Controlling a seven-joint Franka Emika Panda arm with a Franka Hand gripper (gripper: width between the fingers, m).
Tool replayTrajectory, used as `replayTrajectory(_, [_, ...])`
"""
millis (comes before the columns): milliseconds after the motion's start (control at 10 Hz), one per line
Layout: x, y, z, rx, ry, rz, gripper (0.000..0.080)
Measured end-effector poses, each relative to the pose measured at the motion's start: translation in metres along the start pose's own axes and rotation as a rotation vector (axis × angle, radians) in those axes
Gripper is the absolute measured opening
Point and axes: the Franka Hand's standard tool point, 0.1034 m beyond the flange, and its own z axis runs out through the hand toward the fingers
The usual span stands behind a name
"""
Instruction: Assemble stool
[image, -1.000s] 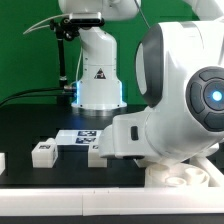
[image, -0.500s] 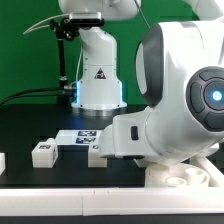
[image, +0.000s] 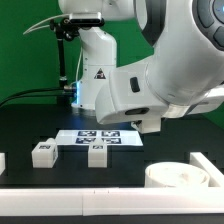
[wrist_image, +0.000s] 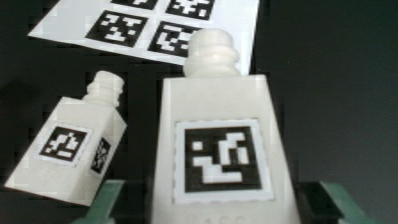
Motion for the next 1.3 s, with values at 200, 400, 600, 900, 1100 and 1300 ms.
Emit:
replayTrajectory(200, [0.009, -0.001, -0.015, -0.016, 0.18, 0.003, 0.0337])
replayTrajectory(400, [0.003, -0.012, -0.053, 0.001, 0.274, 0.011, 0.0337])
replayTrajectory(600, [-0.003, -0.01, -0.093, -0.011, 0.448, 0.015, 0.0337])
replayTrajectory(900, [0.004, -0.009, -0.1, -0.033, 0.708, 0.02, 0.0337])
replayTrajectory(1100, [0.015, -0.014, -0.112, -0.045, 0.857, 0.018, 0.0337])
replayTrajectory(1300, [0.02, -0.015, -0.125, -0.059, 1.054, 0.013, 0.0337])
